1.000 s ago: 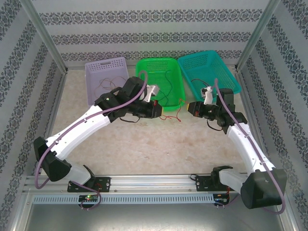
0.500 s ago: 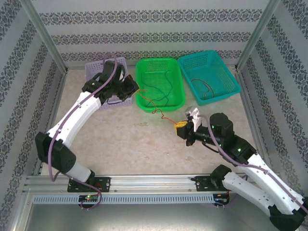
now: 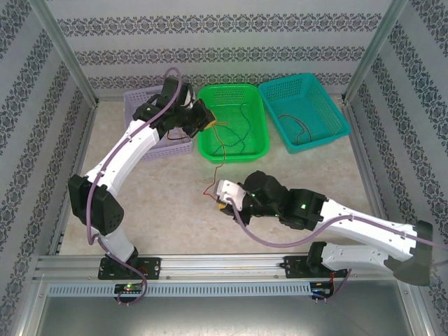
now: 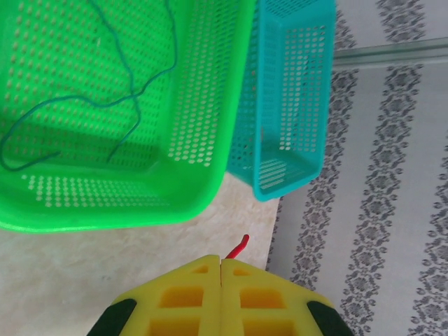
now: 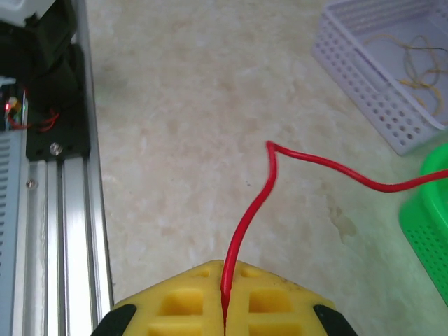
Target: Untangle the cables
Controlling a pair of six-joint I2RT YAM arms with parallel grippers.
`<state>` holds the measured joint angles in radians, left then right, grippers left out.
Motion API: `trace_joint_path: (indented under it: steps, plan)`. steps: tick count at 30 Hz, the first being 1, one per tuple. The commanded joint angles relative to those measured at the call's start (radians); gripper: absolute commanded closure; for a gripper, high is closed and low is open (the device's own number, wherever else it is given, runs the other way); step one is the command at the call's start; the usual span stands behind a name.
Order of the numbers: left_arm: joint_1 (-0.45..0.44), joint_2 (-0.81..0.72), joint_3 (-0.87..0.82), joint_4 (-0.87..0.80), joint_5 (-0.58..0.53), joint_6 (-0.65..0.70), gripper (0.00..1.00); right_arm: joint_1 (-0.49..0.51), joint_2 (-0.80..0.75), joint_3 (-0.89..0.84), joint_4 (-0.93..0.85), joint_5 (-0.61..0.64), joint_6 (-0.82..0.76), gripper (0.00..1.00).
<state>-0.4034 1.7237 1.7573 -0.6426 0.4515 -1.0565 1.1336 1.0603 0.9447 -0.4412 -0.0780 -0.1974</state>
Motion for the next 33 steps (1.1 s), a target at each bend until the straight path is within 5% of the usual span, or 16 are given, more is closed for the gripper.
trace_joint_path:
  steps: [1,13,20,24,25,27,28,33]
  plan:
    - [0.023,0.04,0.092,0.016,-0.037,-0.013,1.0,0.052,0.035,0.005,-0.07,0.055,-0.082,1.0]
    - [0.095,0.15,0.262,0.107,-0.04,-0.092,1.0,0.174,0.161,0.009,-0.186,0.222,-0.222,1.0]
    - [0.11,0.158,0.258,0.193,0.0,-0.138,1.0,0.17,0.19,0.006,-0.215,0.316,-0.244,1.0]
    - [0.11,0.151,0.244,0.234,0.042,-0.142,1.0,0.088,0.094,0.009,-0.188,0.242,-0.184,1.0]
    - [0.108,0.148,0.239,0.248,0.062,-0.134,1.0,0.057,0.053,0.017,-0.179,0.194,-0.161,0.93]
    - [0.106,0.138,0.223,0.259,0.095,-0.103,1.0,-0.009,-0.026,0.033,-0.15,0.117,-0.085,0.58]
    - [0.106,0.131,0.209,0.264,0.113,-0.085,1.0,-0.04,-0.067,0.04,-0.127,0.091,-0.049,0.49]
    - [0.106,0.079,0.096,0.34,0.167,-0.046,1.0,-0.168,-0.19,0.123,-0.05,0.013,0.114,0.34]
